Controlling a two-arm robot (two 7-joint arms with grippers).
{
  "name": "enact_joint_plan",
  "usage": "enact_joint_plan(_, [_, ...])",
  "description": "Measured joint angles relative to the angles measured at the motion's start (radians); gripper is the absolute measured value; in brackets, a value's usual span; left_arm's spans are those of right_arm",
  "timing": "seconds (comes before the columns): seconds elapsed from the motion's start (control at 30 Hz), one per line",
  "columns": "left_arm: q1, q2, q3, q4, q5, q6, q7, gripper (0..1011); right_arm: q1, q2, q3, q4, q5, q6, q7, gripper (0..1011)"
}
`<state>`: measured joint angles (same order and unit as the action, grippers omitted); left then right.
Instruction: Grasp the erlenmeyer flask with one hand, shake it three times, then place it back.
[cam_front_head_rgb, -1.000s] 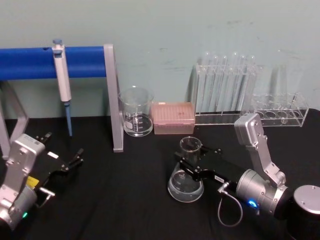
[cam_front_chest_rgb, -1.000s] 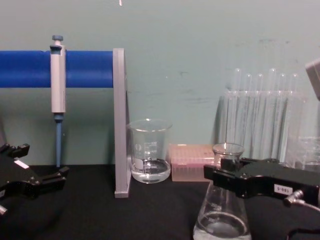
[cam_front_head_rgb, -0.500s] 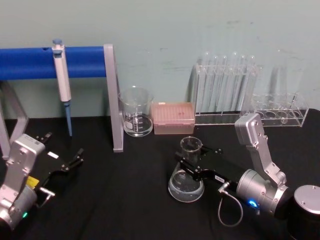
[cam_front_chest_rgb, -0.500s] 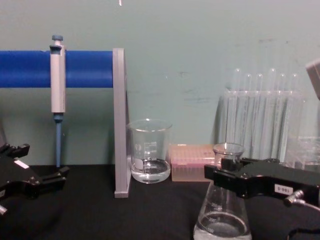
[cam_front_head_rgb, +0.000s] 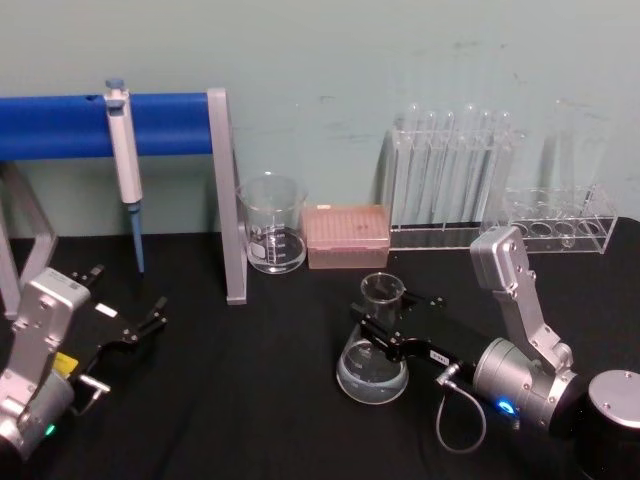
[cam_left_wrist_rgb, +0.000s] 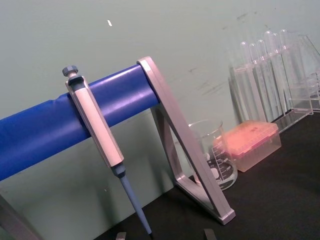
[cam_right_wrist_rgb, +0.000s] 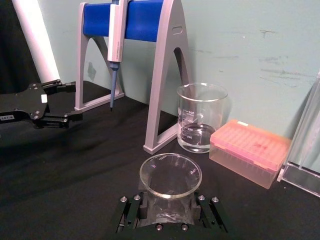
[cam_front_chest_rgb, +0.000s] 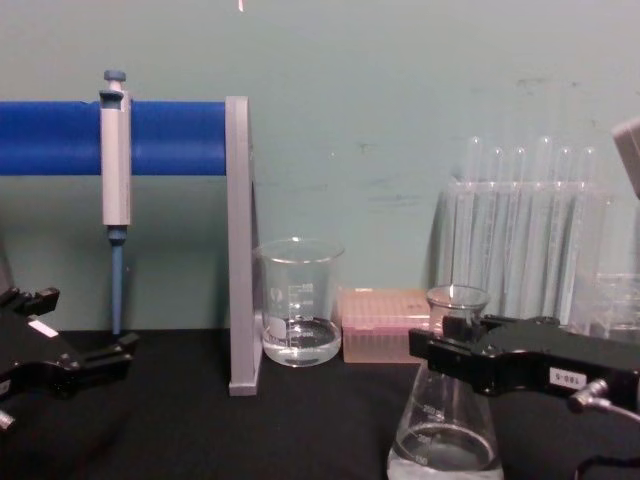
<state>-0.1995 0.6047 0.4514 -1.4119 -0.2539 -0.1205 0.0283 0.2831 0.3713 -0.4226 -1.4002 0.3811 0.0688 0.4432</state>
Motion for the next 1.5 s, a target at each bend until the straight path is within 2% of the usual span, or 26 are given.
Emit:
enact_joint_plan(0.13, [0.000, 0.000, 0.000, 0.000, 0.000, 0.000, 0.000, 1001, 0.000, 0.000, 0.000, 0.000, 0.000, 0.000, 0.000, 451])
enact_joint_plan(0.2, [0.000, 0.000, 0.000, 0.000, 0.000, 0.000, 0.000, 1001, 0.000, 0.000, 0.000, 0.000, 0.000, 0.000, 0.000, 484])
enact_joint_plan(0.27, [0.000, 0.000, 0.000, 0.000, 0.000, 0.000, 0.000, 1001, 0.000, 0.000, 0.000, -0.001, 0.000, 0.000, 0.000, 570])
enact_joint_plan(0.47, [0.000, 0.000, 0.000, 0.000, 0.000, 0.000, 0.000, 1001, 0.000, 0.000, 0.000, -0.001, 0.000, 0.000, 0.000, 734])
enact_joint_plan(0.5, [0.000, 0.000, 0.000, 0.000, 0.000, 0.000, 0.000, 1001, 0.000, 0.000, 0.000, -0.001, 0.000, 0.000, 0.000, 791])
enact_joint_plan(0.8, [0.000, 0.000, 0.000, 0.000, 0.000, 0.000, 0.000, 1001, 0.000, 0.000, 0.000, 0.000, 0.000, 0.000, 0.000, 1002])
enact_joint_plan(1.17, [0.000, 0.000, 0.000, 0.000, 0.000, 0.000, 0.000, 1001, 0.000, 0.002, 0.000, -0.001, 0.001, 0.000, 0.005, 1000])
enact_joint_plan(1.5, [0.000, 0.000, 0.000, 0.000, 0.000, 0.000, 0.000, 1001, -0.046, 0.047, 0.022, -0.077, 0.030, 0.014, 0.013, 1000])
